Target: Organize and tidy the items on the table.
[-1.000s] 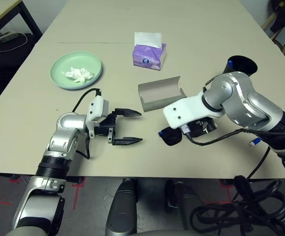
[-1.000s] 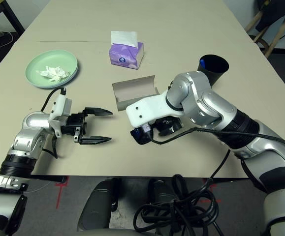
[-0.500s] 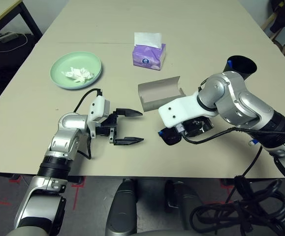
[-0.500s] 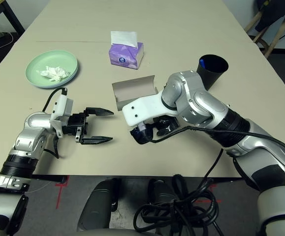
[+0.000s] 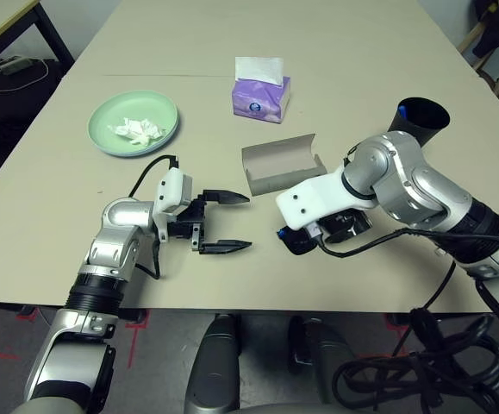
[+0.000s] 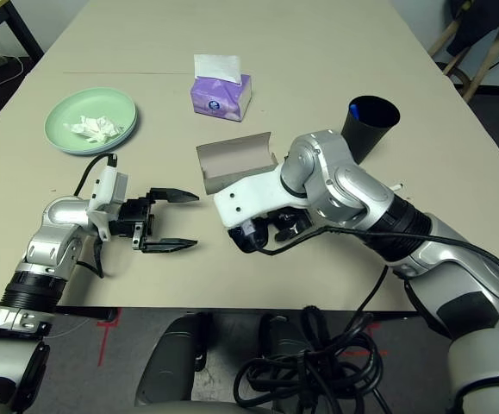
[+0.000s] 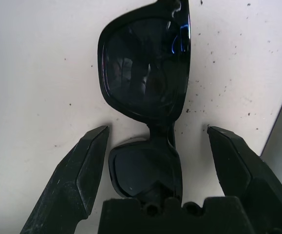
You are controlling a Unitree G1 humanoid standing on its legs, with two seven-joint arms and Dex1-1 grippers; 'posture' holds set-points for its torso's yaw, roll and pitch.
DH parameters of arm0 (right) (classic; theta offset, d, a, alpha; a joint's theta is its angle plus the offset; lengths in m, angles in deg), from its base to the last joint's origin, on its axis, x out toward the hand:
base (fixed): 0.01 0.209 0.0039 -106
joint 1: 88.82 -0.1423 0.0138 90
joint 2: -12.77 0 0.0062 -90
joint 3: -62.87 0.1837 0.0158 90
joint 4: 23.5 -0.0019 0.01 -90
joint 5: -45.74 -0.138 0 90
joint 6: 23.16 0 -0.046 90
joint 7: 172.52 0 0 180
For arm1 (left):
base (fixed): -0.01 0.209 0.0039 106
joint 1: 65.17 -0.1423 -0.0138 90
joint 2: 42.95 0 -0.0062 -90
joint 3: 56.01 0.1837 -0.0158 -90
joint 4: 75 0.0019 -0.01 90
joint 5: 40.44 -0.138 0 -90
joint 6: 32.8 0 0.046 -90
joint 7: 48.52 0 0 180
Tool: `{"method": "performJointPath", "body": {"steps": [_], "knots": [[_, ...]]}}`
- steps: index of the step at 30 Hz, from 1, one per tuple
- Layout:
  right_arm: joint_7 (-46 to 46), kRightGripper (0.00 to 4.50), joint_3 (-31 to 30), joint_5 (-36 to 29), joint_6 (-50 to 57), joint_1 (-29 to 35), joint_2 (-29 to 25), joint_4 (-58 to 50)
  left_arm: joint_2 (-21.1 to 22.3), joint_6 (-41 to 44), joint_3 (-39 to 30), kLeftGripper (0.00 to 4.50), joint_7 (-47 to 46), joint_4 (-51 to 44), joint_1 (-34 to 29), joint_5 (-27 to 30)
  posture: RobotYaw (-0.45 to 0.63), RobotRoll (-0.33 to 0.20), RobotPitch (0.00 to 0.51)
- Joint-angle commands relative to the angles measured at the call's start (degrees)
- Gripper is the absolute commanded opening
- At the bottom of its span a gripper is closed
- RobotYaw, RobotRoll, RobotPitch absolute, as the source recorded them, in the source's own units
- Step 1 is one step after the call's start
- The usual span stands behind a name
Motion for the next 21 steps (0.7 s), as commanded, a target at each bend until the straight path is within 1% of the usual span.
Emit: {"method": "performJointPath", "body": {"steps": [1, 7, 8, 9, 21], "knots": [[0.26, 3.56, -0.64, 0.64, -0.86, 0.66, 0.34, 0.1, 0.66, -0.71, 0.89, 4.5, 0.57, -1.53, -0.75, 0.12, 0.2, 0.0, 0.194], [0.63, 1.17, -0.2, 0.41, -1.42, 0.18, 0.82, 0.12, 0.92, -0.63, 0.98, 4.5, 0.6, -1.77, -1.01, 0.02, 0.2, 0.0, 0.19], [0.57, 0.8, -0.07, 0.31, -1.54, 0.07, 0.82, -0.09, 0.92, -0.59, 0.99, 4.5, 0.57, -1.73, -0.99, 0.0, 0.2, 0.0, 0.189], [0.48, 0.54, 0.03, 0.26, -1.6, 0.02, 0.81, -0.27, 0.92, -0.59, 1.01, 4.5, 0.57, -1.7, -0.97, -0.02, 0.2, 0.0, 0.189], [-0.58, 0.5, 1.41, -0.45, -2.49, -0.82, 0.1, -2.04, 0.61, -0.97, 1.45, 4.5, 0.36, -0.66, -0.19, -0.29, 0.18, 0.0, 0.174]]}}
